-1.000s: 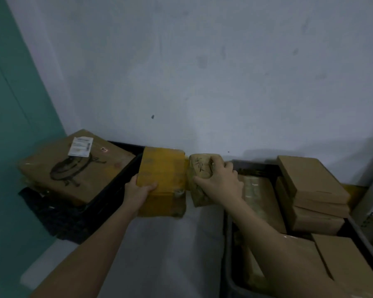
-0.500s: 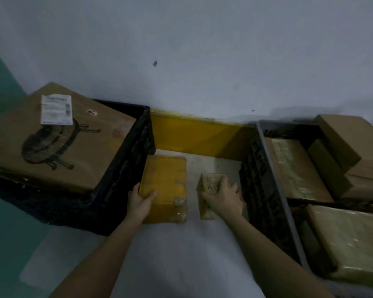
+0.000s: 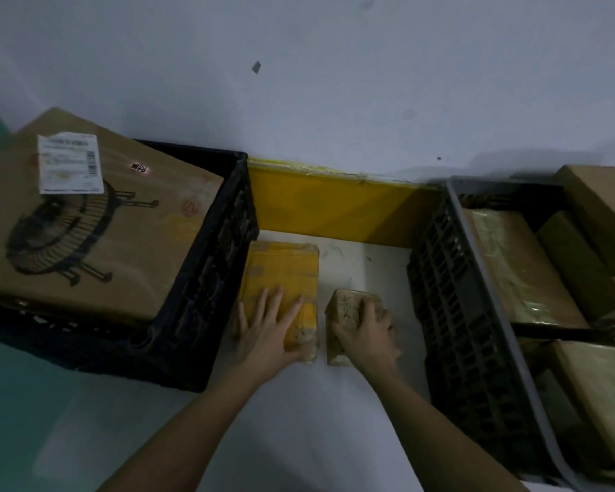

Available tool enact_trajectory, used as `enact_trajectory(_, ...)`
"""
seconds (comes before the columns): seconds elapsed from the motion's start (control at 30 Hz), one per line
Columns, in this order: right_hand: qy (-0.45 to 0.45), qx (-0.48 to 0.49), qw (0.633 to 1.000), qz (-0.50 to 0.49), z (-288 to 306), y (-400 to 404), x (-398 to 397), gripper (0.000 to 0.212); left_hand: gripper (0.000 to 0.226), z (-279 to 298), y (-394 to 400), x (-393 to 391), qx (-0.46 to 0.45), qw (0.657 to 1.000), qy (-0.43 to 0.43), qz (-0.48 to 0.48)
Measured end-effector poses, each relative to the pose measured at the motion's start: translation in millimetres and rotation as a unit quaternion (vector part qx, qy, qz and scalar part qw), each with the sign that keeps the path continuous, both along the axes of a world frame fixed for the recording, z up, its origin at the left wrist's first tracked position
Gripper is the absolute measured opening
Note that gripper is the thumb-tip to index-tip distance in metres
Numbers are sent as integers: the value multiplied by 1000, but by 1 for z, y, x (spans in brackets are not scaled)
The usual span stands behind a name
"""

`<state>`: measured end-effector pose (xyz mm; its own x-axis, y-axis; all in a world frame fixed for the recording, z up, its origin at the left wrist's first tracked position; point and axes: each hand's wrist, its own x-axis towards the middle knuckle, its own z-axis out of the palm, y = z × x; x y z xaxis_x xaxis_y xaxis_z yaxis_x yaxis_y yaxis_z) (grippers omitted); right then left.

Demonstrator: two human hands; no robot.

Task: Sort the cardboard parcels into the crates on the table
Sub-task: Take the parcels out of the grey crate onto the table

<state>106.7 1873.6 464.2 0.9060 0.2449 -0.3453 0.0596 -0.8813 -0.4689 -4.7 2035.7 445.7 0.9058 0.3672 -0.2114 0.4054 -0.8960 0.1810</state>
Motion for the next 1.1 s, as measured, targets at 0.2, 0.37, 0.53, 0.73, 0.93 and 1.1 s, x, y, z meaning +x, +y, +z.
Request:
enact_trajectory(0.2,35,71,992,97,-26,4,4,96,111,-24,7,8,47,999,-9,11)
enact_trajectory(0.37,18,7,953,301,-37,-12,24,115,118,-21,18,20,53,999,9,7)
enact_trajectory(0.53,-78,-24,942,325,-44,-1,27,98,121,-18,33,37,50,999,10,6)
enact_trajectory(0.73,-76,-55,957,275,-41,27,55,90,119,-16,58,64,59,998,3,13)
enact_trajectory(0.93,-108,-80,959,248,-40,57,85,86,117,-21,82,86,55,998,-1,10)
enact_trajectory(1.1,-110,-84,960,244,-44,93,113,83,114,-21,105,105,56,998,-9,1)
